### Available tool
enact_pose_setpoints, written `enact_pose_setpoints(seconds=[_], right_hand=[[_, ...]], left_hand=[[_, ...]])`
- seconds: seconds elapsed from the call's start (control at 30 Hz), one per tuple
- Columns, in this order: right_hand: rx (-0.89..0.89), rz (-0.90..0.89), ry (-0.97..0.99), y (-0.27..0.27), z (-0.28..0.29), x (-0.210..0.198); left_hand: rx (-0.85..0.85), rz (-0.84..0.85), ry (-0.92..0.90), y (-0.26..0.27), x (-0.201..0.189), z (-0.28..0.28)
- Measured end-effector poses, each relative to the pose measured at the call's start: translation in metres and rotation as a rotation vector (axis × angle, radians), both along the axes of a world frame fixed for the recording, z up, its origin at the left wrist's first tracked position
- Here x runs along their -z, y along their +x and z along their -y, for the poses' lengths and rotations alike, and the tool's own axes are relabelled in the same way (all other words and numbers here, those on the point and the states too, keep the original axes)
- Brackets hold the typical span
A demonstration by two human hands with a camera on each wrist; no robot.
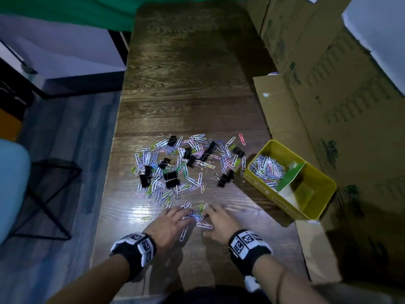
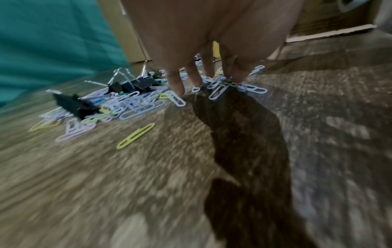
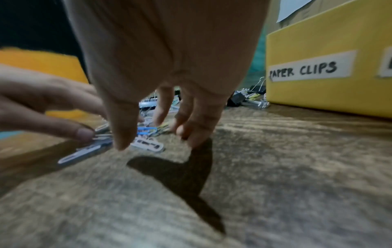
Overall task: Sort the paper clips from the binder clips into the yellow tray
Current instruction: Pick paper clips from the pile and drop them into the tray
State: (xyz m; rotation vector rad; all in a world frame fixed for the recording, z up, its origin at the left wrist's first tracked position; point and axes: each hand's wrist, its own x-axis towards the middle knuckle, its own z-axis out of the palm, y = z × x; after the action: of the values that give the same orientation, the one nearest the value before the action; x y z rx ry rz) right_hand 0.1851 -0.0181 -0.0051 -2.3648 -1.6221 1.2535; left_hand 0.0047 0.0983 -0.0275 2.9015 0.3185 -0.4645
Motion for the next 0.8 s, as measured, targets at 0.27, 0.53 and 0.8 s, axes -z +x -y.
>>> enact_pose_setpoints(seconds=[0.27, 0.53, 0.8], right_hand=[[-0.096, 0.07, 0.028, -0.037, -0.02, -0.004], [-0.068, 0.156, 0.107, -0.053, -0.028, 0.003], [0.034, 0.232, -0.026, -0.064, -0.035, -0.007]], left_hand=[[-0.828, 0.098, -0.082, -0.034, -0.012, -0.019], [-0.852, 0.171, -0.239, 0.003, -0.006, 0.027], [-0.736, -0.075, -0.186, -0.006, -0.012, 0.006]])
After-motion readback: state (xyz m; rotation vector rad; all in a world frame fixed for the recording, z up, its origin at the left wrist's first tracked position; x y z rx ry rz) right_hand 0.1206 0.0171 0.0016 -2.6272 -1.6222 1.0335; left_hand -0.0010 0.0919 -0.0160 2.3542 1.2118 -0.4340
